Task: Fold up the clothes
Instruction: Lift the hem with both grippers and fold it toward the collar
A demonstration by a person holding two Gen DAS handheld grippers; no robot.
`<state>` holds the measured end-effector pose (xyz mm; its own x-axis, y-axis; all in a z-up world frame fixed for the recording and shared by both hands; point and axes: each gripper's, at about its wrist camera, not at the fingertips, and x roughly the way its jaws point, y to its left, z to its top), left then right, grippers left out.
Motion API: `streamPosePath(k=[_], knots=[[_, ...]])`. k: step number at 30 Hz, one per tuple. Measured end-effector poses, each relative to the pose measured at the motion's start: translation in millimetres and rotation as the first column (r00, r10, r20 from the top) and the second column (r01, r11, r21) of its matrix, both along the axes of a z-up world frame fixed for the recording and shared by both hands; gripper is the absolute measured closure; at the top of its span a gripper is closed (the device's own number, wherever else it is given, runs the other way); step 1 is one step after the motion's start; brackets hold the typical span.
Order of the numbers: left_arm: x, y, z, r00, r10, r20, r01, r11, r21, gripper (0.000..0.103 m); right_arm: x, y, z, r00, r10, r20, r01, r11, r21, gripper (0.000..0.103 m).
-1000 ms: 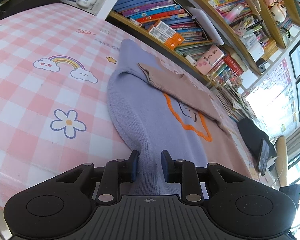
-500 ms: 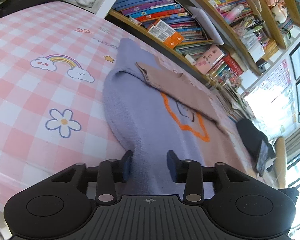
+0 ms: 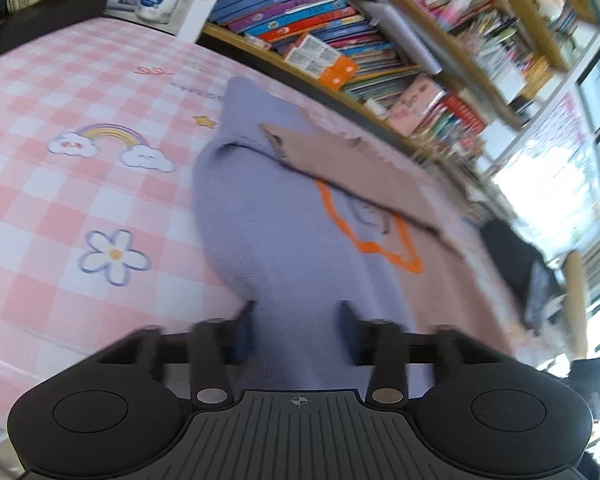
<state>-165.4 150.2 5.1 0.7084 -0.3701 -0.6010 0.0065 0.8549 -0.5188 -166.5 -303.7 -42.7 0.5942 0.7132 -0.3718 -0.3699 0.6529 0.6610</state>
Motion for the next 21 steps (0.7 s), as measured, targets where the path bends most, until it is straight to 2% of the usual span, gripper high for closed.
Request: streamPosePath(k=[2, 5, 7, 10, 12, 15, 17, 19, 21], knots=[[0.7, 9.6, -3.9, 1.000, 0.013, -0.027, -0.014, 0.999, -0.037, 0.092, -0.1, 0.7, 0.6, 1.000, 0.002, 0.004, -0.002, 1.000, -0.012, 0.093], [-0.1, 21.7, -8.9, 0.999, 0.003, -0.046, -0.009, 0.993, -0.120, 0.093, 4.2, -2.3, -0.4, 0.999, 0.024, -0.022, -0.024, 1.000, 0.017, 0.094], [3.2, 29.1, -9.9, 0.999, -0.015, -0.028, 0.009, 0.978, -0.209, 0.093, 9.2, -7.7, 0.3, 0.998, 0.042, -0.045, -0.038, 0.996, 0.076, 0.094], [14.0, 38.8, -2.4, 0.996, -0.034, 0.083, 0.062, 0.931, -0.361, 0.093, 25.4, -14.1, 16.9, 0.998, 0.061, -0.013, -0.058, 0.982, 0.179, 0.094], [26.6, 42.8, 6.2, 0.986, -0.026, 0.167, 0.095, 0.901, -0.423, 0.093, 37.0, -18.1, 29.4, 0.997, 0.070, 0.015, -0.072, 0.966, 0.247, 0.094], [53.0, 48.0, 19.2, 0.964, 0.001, 0.267, 0.131, 0.869, -0.477, 0.093, 70.4, -17.9, 60.9, 0.995, 0.045, 0.091, -0.071, 0.946, 0.317, 0.094], [75.1, 50.8, 26.3, 0.951, 0.029, 0.306, 0.136, 0.853, -0.504, 0.093, 97.1, -15.4, 79.2, 0.991, 0.010, 0.131, -0.056, 0.935, 0.351, 0.094], [99.0, 51.9, 30.6, 0.944, 0.055, 0.325, 0.130, 0.843, -0.522, 0.093, 126.7, -11.5, 92.5, 0.989, -0.032, 0.144, -0.021, 0.935, 0.355, 0.094], [122.4, 55.0, 25.1, 0.950, 0.066, 0.305, 0.109, 0.844, -0.525, 0.093, 159.2, -6.6, 99.6, 0.990, -0.061, 0.129, 0.013, 0.939, 0.344, 0.094]])
